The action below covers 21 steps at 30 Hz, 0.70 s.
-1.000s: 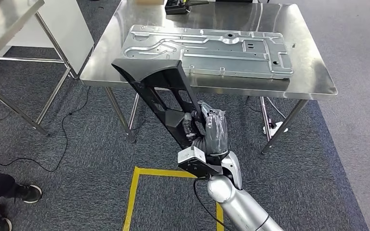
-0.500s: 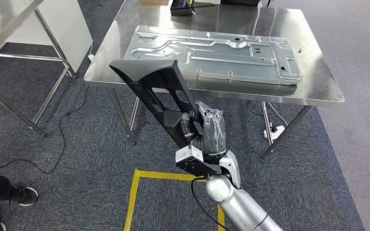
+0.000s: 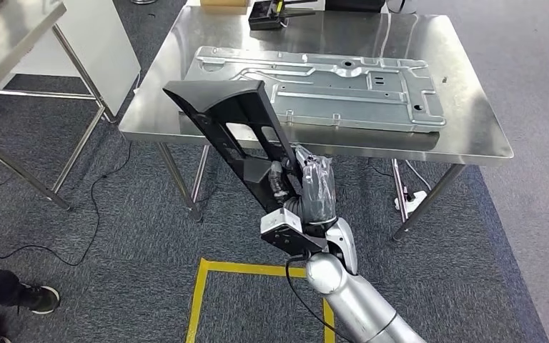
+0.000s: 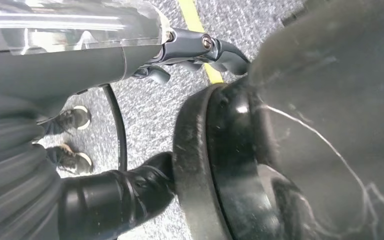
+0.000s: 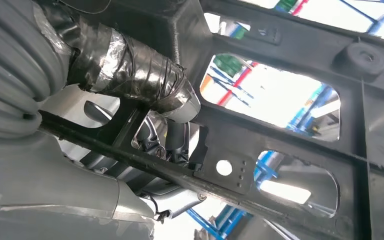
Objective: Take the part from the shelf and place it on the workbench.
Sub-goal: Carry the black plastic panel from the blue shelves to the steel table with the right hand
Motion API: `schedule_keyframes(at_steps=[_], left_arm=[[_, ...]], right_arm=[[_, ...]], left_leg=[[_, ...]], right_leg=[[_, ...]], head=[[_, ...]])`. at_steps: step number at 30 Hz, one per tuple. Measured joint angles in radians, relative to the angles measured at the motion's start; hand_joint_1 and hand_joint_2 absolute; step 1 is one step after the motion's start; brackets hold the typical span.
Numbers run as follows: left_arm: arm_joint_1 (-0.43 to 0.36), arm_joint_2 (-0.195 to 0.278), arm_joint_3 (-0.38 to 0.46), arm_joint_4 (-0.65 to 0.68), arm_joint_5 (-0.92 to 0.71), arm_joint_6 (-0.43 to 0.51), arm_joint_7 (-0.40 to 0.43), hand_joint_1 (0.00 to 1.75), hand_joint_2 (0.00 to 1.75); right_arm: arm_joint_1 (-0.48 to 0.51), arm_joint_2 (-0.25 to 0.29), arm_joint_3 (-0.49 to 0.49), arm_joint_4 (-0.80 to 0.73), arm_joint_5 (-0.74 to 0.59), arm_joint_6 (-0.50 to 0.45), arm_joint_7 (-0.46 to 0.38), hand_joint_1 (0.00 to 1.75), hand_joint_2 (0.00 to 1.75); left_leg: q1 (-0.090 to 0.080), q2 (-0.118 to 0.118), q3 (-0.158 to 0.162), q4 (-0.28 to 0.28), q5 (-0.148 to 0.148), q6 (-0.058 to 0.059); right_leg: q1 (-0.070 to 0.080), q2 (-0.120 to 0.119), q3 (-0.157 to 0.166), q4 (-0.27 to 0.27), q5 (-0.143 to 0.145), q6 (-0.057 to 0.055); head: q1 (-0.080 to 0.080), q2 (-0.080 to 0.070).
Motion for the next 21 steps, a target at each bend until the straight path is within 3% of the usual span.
schedule_keyframes(at_steps=[2, 3, 4, 6, 8, 9, 13, 15, 17, 18, 19, 20, 21], left_arm=[[-0.002, 0.000, -0.010, 0.000, 0.001, -0.002, -0.005, 0.00, 1.75], [-0.003, 0.001, -0.013, 0.000, 0.001, -0.003, -0.007, 0.00, 1.75], [-0.003, 0.001, -0.016, 0.000, 0.001, -0.003, -0.007, 0.00, 1.75], [-0.004, 0.002, -0.022, 0.000, 0.002, -0.005, -0.006, 0.00, 1.75], [-0.006, 0.002, -0.030, 0.000, 0.002, -0.006, -0.004, 0.00, 1.75], [-0.007, 0.002, -0.032, 0.000, 0.002, -0.007, -0.004, 0.00, 1.75], [-0.008, 0.001, -0.035, 0.000, 0.002, -0.009, -0.005, 0.00, 1.75], [-0.009, 0.000, -0.038, -0.001, 0.002, -0.009, -0.005, 0.00, 1.75], [-0.009, 0.000, -0.040, -0.001, 0.002, -0.009, -0.005, 0.00, 1.75], [-0.009, 0.000, -0.041, -0.001, 0.002, -0.009, -0.005, 0.00, 1.75], [-0.010, 0.000, -0.041, -0.001, 0.002, -0.009, -0.005, 0.00, 1.75], [-0.010, -0.001, -0.042, -0.001, 0.002, -0.009, -0.005, 0.00, 1.75], [-0.010, -0.001, -0.044, -0.001, 0.002, -0.010, -0.005, 0.00, 1.75]], right_arm=[[-0.006, 0.000, -0.001, 0.002, 0.000, 0.000, 0.001, 1.75, 1.75], [-0.006, 0.000, -0.002, 0.003, 0.000, 0.001, 0.001, 1.75, 1.75], [-0.006, 0.001, -0.003, 0.004, 0.000, 0.001, 0.002, 1.75, 1.75], [-0.010, 0.002, -0.005, 0.005, 0.000, 0.002, 0.003, 1.75, 1.75], [-0.018, 0.003, -0.008, 0.005, 0.000, 0.003, 0.004, 1.75, 1.75], [-0.021, 0.004, -0.009, 0.005, 0.000, 0.003, 0.005, 1.75, 1.75], [-0.028, 0.007, -0.010, 0.005, 0.000, 0.003, 0.005, 1.75, 1.75], [-0.033, 0.008, -0.011, 0.005, 0.000, 0.003, 0.005, 1.75, 1.75], [-0.034, 0.008, -0.012, 0.005, 0.000, 0.003, 0.006, 1.75, 1.75], [-0.032, 0.008, -0.013, 0.006, 0.000, 0.003, 0.006, 1.75, 1.75], [-0.031, 0.008, -0.013, 0.007, 0.000, 0.003, 0.006, 1.75, 1.75], [-0.031, 0.008, -0.014, 0.007, 0.000, 0.003, 0.006, 1.75, 1.75], [-0.033, 0.008, -0.014, 0.008, 0.001, 0.003, 0.006, 1.75, 1.75]], left_leg=[[0.000, 0.001, -0.076, 0.125, -0.040, -0.007], [0.001, 0.002, -0.102, 0.158, -0.038, -0.011], [0.002, 0.002, -0.112, 0.156, -0.017, -0.014], [0.008, 0.004, -0.082, 0.055, 0.066, -0.020], [0.010, 0.004, -0.043, -0.047, 0.113, -0.017], [0.009, 0.002, -0.034, -0.070, 0.116, -0.012], [0.007, -0.001, -0.027, -0.078, 0.107, 0.017], [0.008, -0.001, -0.019, -0.081, 0.103, 0.029], [0.007, 0.000, -0.012, -0.081, 0.096, 0.036], [0.007, -0.001, -0.008, -0.081, 0.092, 0.037], [0.006, -0.003, -0.003, -0.081, 0.087, 0.038], [0.005, -0.005, 0.004, -0.081, 0.081, 0.038], [0.005, -0.007, 0.013, -0.081, 0.075, 0.037]], right_leg=[[0.000, -0.001, 0.007, -0.001, -0.007, -0.004], [0.000, -0.001, 0.011, 0.000, -0.011, -0.004], [0.000, -0.001, 0.014, 0.003, -0.016, -0.002], [-0.002, 0.000, 0.022, 0.012, -0.030, 0.003], [0.001, 0.002, 0.022, 0.027, -0.044, 0.014], [0.002, 0.004, 0.020, 0.033, -0.049, 0.019], [0.000, 0.005, 0.013, 0.049, -0.067, 0.038], [-0.003, 0.005, -0.030, 0.132, -0.104, 0.047], [-0.004, 0.005, -0.109, 0.264, -0.143, 0.052], [-0.004, 0.005, -0.141, 0.307, -0.146, 0.052], [-0.003, 0.005, -0.158, 0.316, -0.129, 0.050], [-0.002, 0.005, -0.156, 0.287, -0.095, 0.046], [0.000, 0.005, -0.137, 0.225, -0.047, 0.039]], head=[[-0.001, 0.000], [-0.001, 0.000], [-0.001, 0.000], [-0.001, 0.000], [-0.001, 0.000], [0.000, 0.000], [0.000, 0.000], [0.000, 0.000], [0.000, 0.000], [0.000, 0.000], [0.000, 0.000], [0.000, 0.000], [0.001, 0.000]])
